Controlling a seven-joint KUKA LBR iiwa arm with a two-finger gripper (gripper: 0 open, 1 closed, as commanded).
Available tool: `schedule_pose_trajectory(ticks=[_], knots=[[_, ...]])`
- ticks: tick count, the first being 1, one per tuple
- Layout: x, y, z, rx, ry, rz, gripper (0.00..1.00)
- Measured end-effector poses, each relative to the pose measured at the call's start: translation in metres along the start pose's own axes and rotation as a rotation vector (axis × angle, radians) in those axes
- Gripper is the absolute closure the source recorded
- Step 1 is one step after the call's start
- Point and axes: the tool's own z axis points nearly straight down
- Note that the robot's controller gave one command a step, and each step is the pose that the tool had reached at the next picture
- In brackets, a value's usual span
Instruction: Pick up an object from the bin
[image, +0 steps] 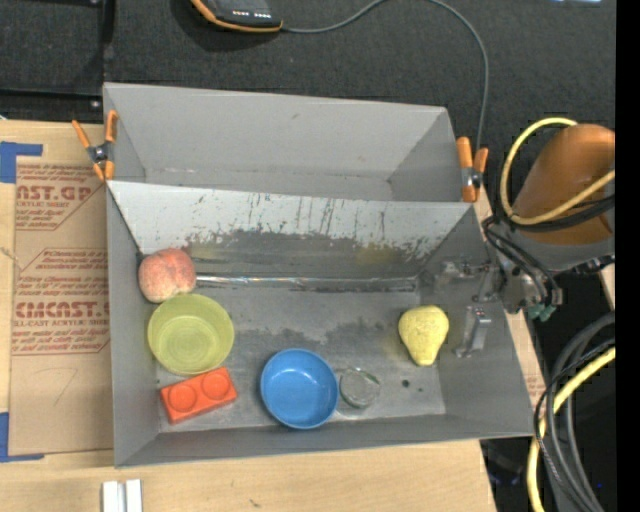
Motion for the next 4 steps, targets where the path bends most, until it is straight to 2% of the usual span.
schedule_pose_trajectory(ticks=[1, 2, 3, 4], knots=[[-0.002, 0.001, -0.005, 0.001, -0.008, -0.003, 0.00], [-0.015, 0.001, 0.098, -0.001, 0.001, -0.060, 0.00], [-0.019, 0.000, 0.051, 0.002, -0.010, -0.082, 0.00], [-0.015, 0.002, 0.099, -0.001, 0.000, -0.060, 0.00]])
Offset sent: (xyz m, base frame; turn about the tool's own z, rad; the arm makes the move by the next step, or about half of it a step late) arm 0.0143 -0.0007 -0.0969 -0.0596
